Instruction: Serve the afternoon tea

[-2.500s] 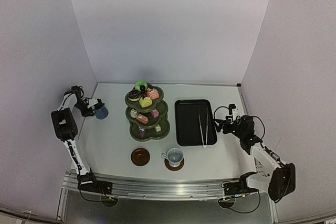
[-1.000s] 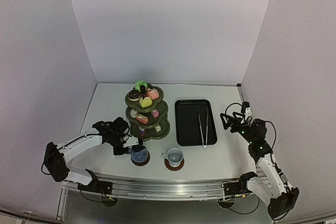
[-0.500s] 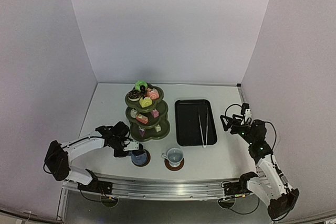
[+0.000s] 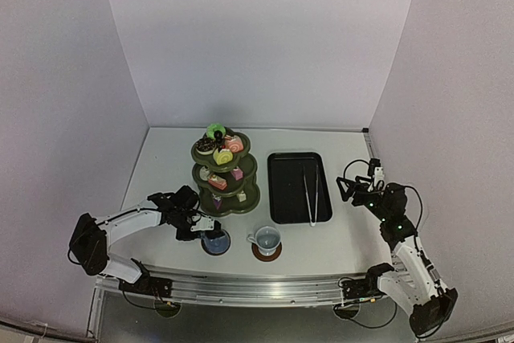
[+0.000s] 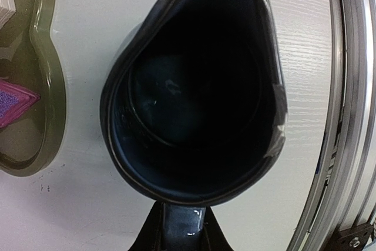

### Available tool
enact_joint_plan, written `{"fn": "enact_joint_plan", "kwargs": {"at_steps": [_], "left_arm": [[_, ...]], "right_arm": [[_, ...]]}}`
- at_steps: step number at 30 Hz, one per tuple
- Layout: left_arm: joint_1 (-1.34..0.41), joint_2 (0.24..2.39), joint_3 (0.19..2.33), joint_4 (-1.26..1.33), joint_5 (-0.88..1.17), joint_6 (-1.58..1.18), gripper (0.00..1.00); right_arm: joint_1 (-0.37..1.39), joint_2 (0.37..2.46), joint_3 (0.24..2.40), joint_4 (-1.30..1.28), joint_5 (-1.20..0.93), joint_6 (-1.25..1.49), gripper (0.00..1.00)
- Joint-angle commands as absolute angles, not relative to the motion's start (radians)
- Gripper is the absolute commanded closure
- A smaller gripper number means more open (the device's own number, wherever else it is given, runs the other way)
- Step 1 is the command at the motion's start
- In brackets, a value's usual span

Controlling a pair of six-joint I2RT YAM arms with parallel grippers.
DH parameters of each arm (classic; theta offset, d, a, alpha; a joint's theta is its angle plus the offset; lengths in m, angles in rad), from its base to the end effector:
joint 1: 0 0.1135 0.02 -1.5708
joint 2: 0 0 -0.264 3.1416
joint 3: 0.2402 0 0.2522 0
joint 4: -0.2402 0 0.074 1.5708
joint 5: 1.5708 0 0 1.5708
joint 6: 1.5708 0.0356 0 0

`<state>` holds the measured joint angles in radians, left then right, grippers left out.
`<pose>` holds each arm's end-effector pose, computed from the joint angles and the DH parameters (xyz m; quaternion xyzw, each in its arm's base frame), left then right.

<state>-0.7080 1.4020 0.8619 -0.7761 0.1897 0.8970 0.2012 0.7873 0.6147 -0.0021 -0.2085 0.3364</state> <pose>0.1810 -0.1638 0.1938 0.7184 0.6775 -0.0816 0.1347 0.1871 0.0457 0.2987 -0.0153 0.7647 0.2466 0.5951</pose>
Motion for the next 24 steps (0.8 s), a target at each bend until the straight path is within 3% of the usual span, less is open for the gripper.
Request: {"fn": "enact_joint_plan", "kwargs": {"at_steps": [1,24], "left_arm": [[-0.698,1.412,0.861,-0.740,0.210,0.959,1.00],[-0.660,1.386,0.923,-0.845,0.222,0.936,1.00]], "right_arm": [[0.199,0.778,0.640,0.000,-0.201,0.318,0.02],[0.199,0.781,0.645,-0.024,-0.202,0.321,0.02]]}}
